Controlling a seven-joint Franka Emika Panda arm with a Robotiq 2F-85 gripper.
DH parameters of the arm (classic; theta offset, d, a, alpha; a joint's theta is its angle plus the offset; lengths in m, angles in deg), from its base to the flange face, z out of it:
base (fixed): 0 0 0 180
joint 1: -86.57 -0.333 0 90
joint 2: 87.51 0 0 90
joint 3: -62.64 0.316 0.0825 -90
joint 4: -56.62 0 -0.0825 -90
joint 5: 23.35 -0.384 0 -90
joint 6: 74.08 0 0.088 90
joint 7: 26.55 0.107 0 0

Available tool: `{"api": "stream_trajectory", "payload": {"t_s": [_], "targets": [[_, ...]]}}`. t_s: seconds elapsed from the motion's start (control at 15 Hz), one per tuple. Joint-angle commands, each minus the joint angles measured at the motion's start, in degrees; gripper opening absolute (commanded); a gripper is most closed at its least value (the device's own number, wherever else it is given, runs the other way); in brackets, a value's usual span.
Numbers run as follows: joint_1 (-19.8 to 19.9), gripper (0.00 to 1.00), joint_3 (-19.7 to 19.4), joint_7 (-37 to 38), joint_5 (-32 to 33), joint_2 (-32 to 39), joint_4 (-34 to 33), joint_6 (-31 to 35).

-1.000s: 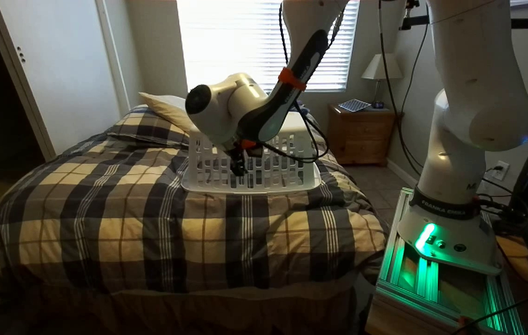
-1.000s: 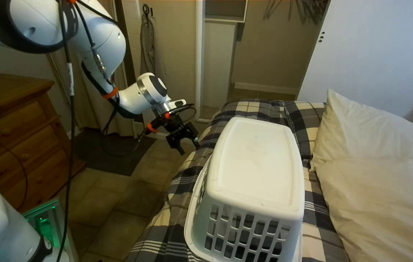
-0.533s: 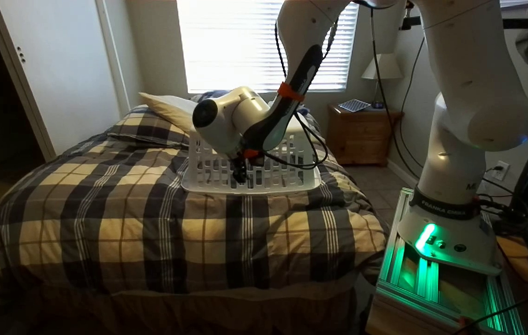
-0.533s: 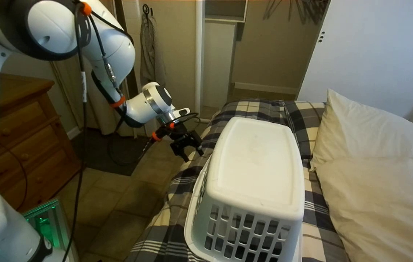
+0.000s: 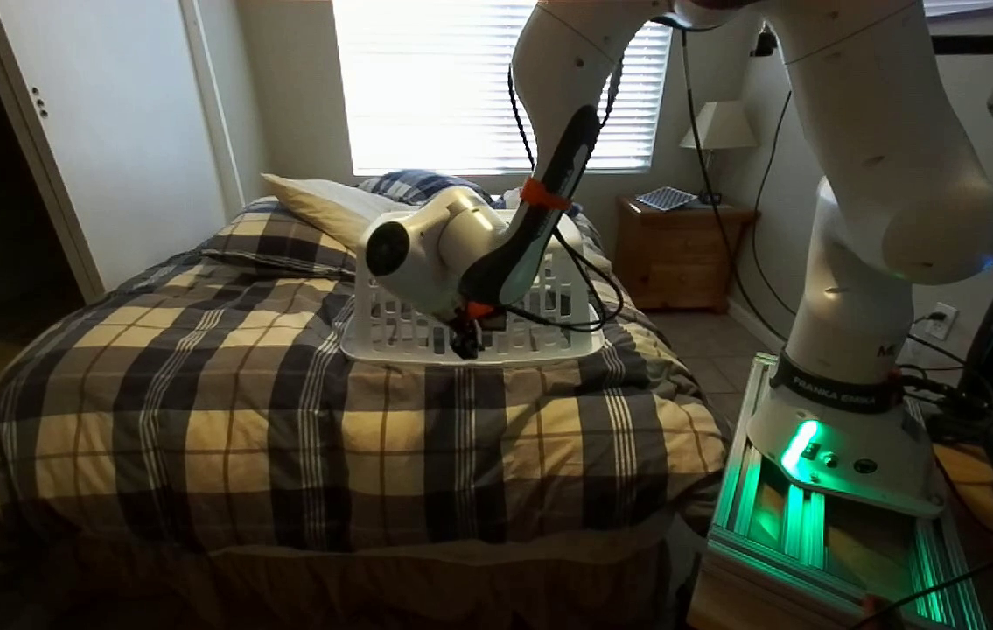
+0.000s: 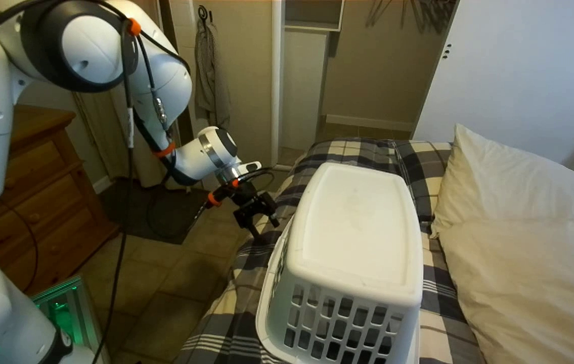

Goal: Flip the basket over

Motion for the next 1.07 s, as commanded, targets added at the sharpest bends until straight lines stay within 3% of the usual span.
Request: {"api": "stream_trajectory", "payload": {"t_s": [0.0, 0.47, 1.0], "targets": [[-1.13, 1.0, -0.36, 4.13, 5.11, 3.07, 0.37, 0.62], [0.89, 1.0, -0.85, 13.85, 17.07, 5.74, 0.83, 4.41], [4.18, 1.0, -0.05, 13.02, 21.12, 6.04, 0.91, 6.05]]}}
